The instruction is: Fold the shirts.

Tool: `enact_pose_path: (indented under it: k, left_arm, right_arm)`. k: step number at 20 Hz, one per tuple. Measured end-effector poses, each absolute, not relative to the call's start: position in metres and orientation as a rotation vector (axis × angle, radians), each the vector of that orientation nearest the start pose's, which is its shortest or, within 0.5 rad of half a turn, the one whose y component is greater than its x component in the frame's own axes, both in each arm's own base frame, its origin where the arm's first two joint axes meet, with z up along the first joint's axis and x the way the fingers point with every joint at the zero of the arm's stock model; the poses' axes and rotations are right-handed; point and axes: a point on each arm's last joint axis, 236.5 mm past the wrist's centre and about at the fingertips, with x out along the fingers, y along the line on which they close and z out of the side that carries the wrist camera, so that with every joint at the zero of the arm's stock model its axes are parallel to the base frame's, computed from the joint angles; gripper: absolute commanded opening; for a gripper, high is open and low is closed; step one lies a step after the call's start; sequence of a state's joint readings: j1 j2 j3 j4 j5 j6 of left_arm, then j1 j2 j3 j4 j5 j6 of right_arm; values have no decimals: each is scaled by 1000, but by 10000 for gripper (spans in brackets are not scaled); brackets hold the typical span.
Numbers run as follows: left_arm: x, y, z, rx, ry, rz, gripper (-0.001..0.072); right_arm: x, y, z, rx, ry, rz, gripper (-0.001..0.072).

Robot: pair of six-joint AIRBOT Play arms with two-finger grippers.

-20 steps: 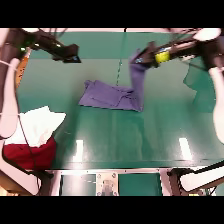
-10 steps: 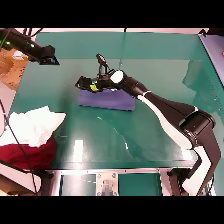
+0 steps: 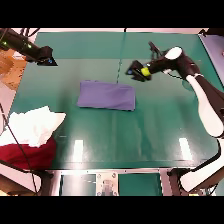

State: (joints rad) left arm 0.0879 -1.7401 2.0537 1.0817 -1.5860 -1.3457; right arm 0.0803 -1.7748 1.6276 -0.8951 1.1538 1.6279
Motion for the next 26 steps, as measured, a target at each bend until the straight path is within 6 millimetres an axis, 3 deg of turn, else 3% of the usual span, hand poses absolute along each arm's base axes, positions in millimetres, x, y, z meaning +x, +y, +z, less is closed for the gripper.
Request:
enact_pose_path:
  k: [1, 3, 5, 7, 8, 9, 11, 13, 15, 17, 19, 21, 23, 26]
  left_arm:
    - [487, -67, 119, -162, 1176, -479, 31]
    - [487, -66, 118, -160, 1178, -474, 31]
    - [487, -65, 117, -157, 1182, -467, 31]
    - [487, -64, 117, -157, 1185, -462, 32]
    - [487, -64, 117, -157, 1185, -463, 31]
    - [487, -64, 117, -157, 1186, -461, 31]
    - [487, -63, 116, -157, 1188, -456, 32]
    - [487, -63, 116, -157, 1188, -457, 31]
    - [487, -63, 116, -158, 1189, -455, 31]
    - [487, -63, 116, -160, 1189, -455, 31]
    - [487, -63, 116, -160, 1189, -453, 31]
    - [487, -63, 116, -160, 1190, -454, 31]
    - [487, -63, 116, -161, 1190, -453, 31]
    - [486, -63, 114, -163, 1195, -453, 31]
  right_arm:
    - [485, 162, -15, 642, 1340, 340, 541]
    - [464, 154, -45, 649, 1427, 298, 541]
    - [446, 162, -72, 661, 1486, 278, 541]
    - [435, 182, -88, 698, 1524, 291, 537]
    - [431, 193, -93, 711, 1534, 302, 353]
    - [430, 201, -98, 715, 1536, 311, 2]
    - [431, 214, -100, 716, 1526, 339, 13]
    - [446, 213, -89, 716, 1479, 356, 12]
    - [470, 197, -57, 743, 1388, 365, 12]
    - [486, 157, -24, 765, 1309, 338, 12]
    - [497, 95, 10, 788, 1215, 263, 12]
    - [486, 22, 31, 799, 1171, 146, 11]
    - [463, -58, 45, 820, 1119, -5, 10]
    - [395, -174, 50, 906, 1045, -275, 10]
